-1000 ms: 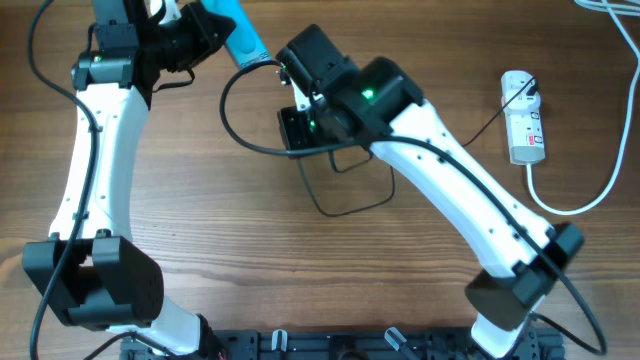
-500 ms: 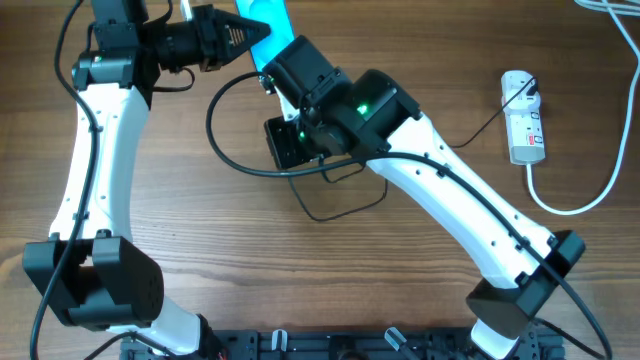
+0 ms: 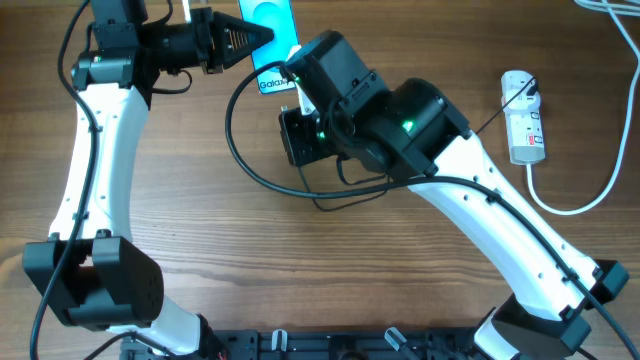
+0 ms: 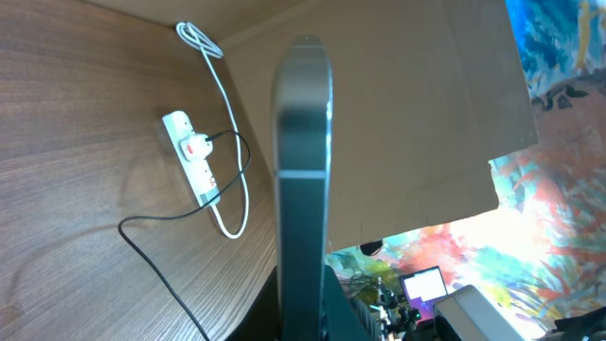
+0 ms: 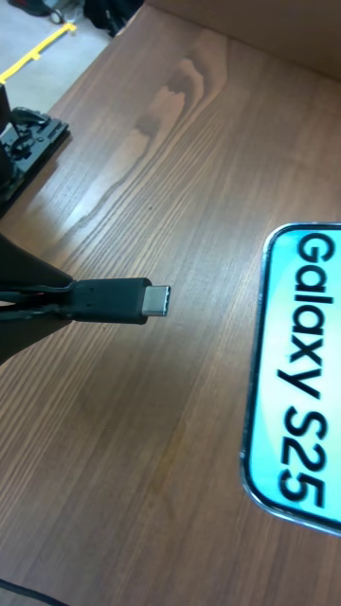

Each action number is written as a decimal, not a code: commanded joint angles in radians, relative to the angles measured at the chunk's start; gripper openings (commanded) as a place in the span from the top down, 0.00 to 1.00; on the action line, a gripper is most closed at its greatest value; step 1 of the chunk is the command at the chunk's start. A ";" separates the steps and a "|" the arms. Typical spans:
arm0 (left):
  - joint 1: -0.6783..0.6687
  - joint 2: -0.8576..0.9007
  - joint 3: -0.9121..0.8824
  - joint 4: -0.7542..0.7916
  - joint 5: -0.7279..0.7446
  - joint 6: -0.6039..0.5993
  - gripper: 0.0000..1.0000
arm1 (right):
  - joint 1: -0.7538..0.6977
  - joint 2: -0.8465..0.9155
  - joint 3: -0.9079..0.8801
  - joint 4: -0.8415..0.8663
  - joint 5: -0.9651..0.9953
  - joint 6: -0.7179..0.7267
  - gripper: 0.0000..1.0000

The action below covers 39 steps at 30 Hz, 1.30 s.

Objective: Plug charger to phone and switch on socket

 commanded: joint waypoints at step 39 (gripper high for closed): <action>-0.008 0.001 0.007 -0.004 0.098 0.013 0.96 | 0.002 0.006 0.003 0.028 0.064 0.031 0.96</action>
